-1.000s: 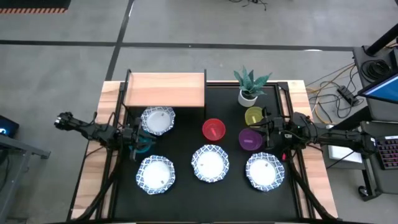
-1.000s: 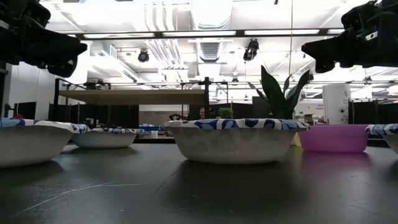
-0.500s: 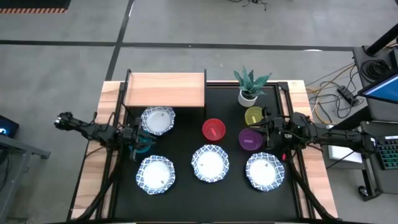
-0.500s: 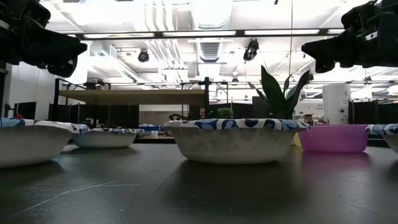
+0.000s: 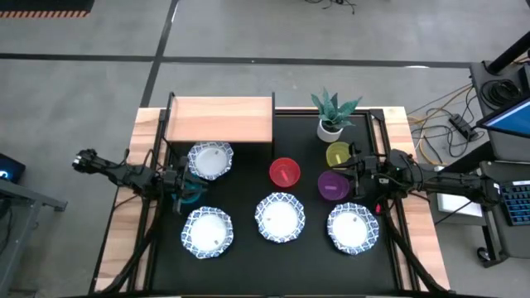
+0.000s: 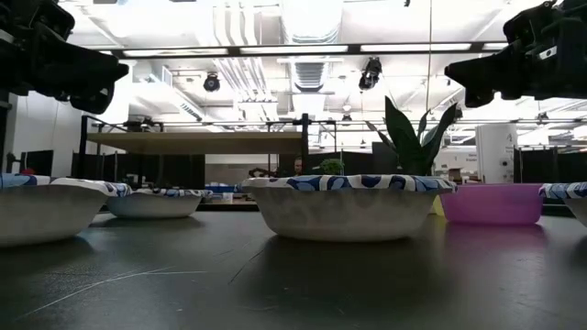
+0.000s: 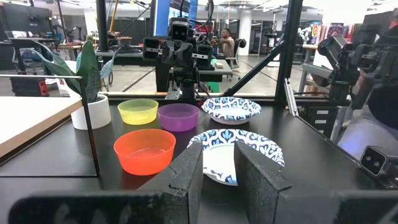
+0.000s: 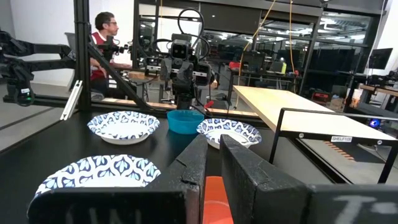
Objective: Place and stack bowls onto a shelf
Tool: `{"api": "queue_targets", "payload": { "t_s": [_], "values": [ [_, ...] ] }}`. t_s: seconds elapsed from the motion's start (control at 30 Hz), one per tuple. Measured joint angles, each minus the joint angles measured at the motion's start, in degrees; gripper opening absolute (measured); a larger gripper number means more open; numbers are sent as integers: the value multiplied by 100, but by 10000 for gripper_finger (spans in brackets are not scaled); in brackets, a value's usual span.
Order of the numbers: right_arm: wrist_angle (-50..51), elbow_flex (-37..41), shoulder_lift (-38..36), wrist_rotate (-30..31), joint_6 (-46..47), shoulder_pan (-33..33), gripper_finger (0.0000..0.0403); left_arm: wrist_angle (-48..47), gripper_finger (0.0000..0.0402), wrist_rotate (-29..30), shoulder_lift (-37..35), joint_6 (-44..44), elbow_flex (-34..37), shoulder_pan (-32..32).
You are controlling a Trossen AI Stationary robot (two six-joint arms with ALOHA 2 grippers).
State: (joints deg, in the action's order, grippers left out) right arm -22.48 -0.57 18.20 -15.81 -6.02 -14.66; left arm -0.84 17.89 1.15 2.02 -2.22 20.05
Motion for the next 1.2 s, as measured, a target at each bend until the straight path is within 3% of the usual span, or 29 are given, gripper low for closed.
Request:
{"api": "queue_targets", "payload": {
  "t_s": [0.67, 0.97, 1.2],
  "values": [
    [-255, 0, 0, -1, 10, 1, 34, 0, 75, 0, 0, 0, 2, 0],
    [-715, -57, 27, -20, 2028, 5, 34, -2, 75, 0, 2, 0, 0, 0],
    [-737, -417, 377, -66, 2197, 16, 34, -2, 75, 0, 2, 0, 2, 0]
  ]
}}
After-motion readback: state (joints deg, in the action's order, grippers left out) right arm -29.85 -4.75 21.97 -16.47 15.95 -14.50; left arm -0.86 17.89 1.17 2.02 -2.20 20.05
